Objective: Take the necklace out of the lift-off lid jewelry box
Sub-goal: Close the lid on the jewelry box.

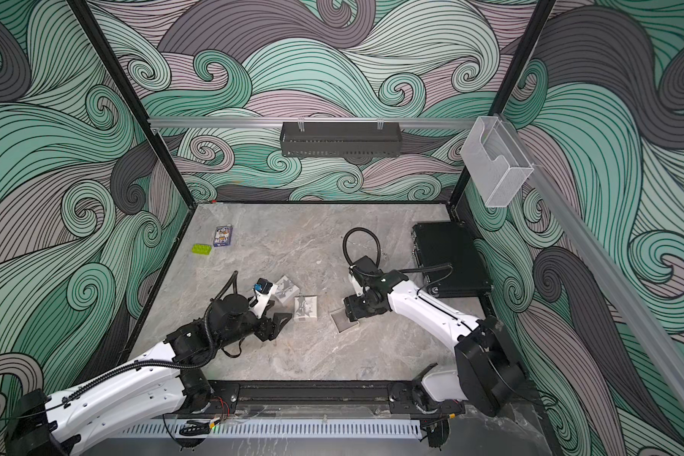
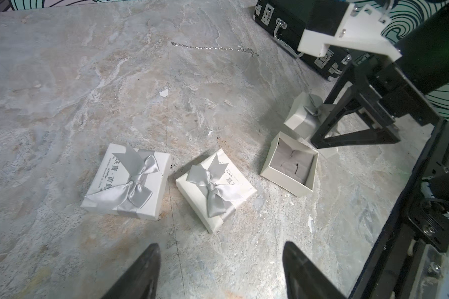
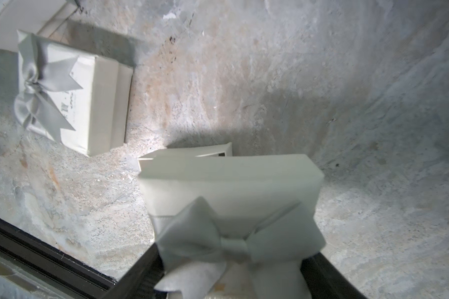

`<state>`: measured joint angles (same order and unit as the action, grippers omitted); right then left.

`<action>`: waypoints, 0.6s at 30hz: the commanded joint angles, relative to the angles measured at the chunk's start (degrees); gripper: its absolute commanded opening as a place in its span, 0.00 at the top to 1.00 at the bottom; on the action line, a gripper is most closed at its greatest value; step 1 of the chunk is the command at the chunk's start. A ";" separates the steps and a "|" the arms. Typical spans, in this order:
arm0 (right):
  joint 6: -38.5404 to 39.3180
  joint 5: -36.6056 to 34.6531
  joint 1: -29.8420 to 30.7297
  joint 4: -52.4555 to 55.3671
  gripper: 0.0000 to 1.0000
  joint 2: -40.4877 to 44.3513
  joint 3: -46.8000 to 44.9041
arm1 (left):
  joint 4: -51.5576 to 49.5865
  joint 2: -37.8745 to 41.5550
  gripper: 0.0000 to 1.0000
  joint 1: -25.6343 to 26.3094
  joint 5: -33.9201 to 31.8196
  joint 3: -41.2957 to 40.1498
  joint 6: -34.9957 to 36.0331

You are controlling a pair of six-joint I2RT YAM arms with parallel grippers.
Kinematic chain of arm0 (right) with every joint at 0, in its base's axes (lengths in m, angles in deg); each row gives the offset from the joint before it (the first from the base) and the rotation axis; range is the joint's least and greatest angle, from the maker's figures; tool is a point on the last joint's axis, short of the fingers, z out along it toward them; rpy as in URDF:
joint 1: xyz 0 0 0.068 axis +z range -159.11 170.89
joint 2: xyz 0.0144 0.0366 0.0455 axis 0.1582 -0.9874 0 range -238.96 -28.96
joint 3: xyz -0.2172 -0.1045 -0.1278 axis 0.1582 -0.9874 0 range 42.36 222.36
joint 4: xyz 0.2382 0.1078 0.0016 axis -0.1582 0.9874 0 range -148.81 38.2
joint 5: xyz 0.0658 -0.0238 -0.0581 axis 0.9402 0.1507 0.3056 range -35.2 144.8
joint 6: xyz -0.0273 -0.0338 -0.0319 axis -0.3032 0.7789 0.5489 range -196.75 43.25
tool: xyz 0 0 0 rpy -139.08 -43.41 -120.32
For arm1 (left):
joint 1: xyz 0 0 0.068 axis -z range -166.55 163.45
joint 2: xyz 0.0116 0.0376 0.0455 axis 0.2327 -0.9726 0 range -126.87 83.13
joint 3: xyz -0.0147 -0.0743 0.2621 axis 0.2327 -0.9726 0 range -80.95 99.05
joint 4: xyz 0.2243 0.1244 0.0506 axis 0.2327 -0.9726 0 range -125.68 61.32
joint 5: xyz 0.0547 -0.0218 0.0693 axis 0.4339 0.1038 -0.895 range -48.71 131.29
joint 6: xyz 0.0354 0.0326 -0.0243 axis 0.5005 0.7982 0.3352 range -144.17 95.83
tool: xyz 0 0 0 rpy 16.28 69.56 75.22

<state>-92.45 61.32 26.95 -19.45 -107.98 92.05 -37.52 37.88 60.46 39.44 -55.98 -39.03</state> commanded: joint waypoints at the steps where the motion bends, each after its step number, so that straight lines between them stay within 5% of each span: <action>1: -1.85 0.96 1.14 -1.94 0.28 -1.28 -1.13 | 1.01 -0.87 0.27 -0.25 1.54 1.21 -0.28; 18: -2.38 1.19 5.07 -4.37 0.26 -5.50 -0.65 | 5.03 -7.01 0.29 -0.18 5.78 0.08 -0.88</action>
<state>-94.40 62.35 31.30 -23.41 -112.92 90.85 -34.74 31.26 60.46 44.21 -55.98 -39.27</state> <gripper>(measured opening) 0.743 0.708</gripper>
